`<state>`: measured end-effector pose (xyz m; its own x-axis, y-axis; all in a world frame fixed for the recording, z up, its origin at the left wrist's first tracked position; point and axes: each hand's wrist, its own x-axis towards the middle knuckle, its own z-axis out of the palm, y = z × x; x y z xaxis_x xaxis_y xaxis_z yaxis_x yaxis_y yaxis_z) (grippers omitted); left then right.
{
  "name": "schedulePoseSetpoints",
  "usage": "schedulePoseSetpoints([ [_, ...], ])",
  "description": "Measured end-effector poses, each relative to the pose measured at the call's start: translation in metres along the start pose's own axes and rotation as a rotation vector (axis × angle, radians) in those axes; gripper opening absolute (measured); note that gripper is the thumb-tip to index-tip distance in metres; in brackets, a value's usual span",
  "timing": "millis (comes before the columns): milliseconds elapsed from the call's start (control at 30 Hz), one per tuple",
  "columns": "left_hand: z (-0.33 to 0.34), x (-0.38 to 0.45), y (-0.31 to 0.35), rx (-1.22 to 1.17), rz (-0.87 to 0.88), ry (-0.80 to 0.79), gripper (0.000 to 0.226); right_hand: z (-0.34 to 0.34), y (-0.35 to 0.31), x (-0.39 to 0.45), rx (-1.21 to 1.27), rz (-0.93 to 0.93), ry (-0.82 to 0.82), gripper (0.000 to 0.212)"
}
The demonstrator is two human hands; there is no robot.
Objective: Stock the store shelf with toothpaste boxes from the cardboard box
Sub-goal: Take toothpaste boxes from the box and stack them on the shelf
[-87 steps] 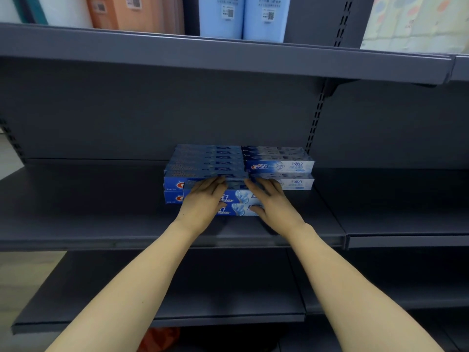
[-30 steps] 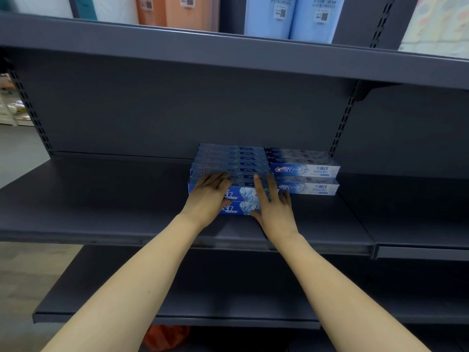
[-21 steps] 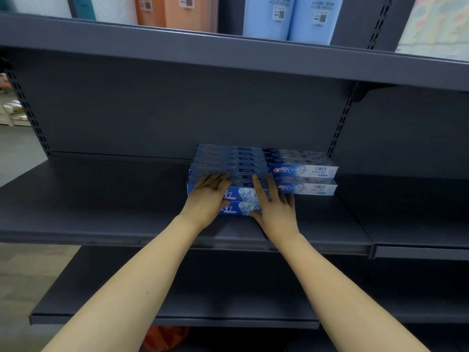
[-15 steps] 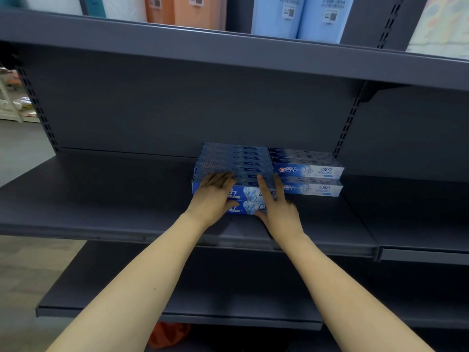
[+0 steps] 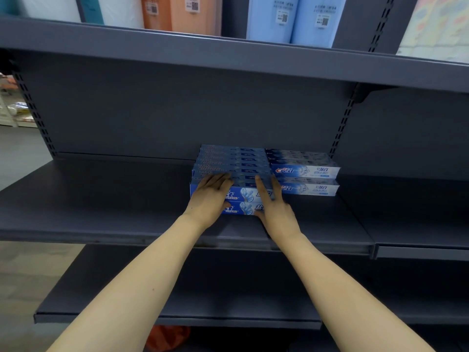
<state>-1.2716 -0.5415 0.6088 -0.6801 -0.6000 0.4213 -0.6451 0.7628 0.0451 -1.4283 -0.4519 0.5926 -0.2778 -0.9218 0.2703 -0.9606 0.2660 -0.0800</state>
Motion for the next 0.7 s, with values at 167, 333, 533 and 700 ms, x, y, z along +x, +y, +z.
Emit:
schedulePoseSetpoints([
  [167,0.001,0.0,0.0,-0.015,-0.013,0.015,0.059,0.002,-0.001,0.005,-0.212,0.003,0.167,0.093],
  [333,0.005,-0.001,-0.001,0.029,0.002,0.028,0.059,0.005,0.0,0.012,-0.27,-0.101,0.241,0.098],
  [533,0.008,0.001,-0.003,0.033,0.009,0.009,0.058,0.006,-0.001,0.014,-0.252,-0.043,0.146,0.097],
  [700,0.006,0.001,0.008,0.157,-0.084,-0.065,0.059,-0.008,-0.013,0.004,-0.316,0.019,0.02,0.084],
])
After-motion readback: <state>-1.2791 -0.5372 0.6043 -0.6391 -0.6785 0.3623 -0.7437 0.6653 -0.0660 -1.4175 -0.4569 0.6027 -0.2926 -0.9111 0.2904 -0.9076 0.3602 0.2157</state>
